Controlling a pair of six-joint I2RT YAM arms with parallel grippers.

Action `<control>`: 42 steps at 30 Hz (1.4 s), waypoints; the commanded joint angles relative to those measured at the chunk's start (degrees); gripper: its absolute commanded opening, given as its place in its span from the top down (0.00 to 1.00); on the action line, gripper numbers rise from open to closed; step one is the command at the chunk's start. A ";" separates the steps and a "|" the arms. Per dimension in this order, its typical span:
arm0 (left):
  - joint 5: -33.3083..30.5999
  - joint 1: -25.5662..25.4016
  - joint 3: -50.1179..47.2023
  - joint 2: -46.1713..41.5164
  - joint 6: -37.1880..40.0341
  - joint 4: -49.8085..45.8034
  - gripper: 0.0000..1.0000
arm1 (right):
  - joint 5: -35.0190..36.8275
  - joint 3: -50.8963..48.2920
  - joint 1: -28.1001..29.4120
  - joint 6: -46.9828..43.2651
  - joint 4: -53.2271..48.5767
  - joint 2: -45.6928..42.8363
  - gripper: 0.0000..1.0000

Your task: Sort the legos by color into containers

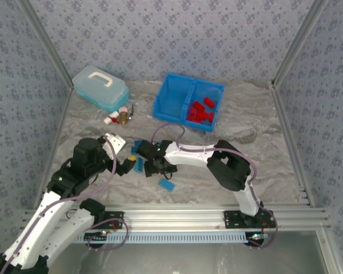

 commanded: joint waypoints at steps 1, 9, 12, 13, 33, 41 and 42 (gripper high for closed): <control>1.12 0.33 0.18 0.22 0.28 -0.78 0.01 | -0.68 1.75 -0.51 0.60 0.53 2.72 0.15; 1.26 0.30 -0.03 0.38 0.19 -0.67 0.01 | 1.53 0.66 -0.74 0.76 -0.88 1.29 0.37; 1.38 0.31 -0.02 0.40 0.15 -0.64 0.01 | 3.05 -1.13 -0.28 0.48 -2.13 -3.77 0.37; 1.44 0.30 -0.04 0.40 0.20 -0.69 0.01 | 3.95 -1.64 -0.30 0.17 -3.00 -6.44 0.37; 12.79 0.22 -2.96 -2.48 -4.64 9.16 0.01 | 11.19 17.73 -37.63 -27.76 1.41 -0.16 0.35; 12.35 -2.04 -1.66 0.00 -7.48 8.55 0.01 | 10.52 27.96 -40.55 -27.43 -2.26 8.56 0.11; 12.02 -3.50 -1.14 0.91 -7.67 8.10 0.01 | 10.20 28.29 -40.47 -27.57 -2.47 8.35 0.09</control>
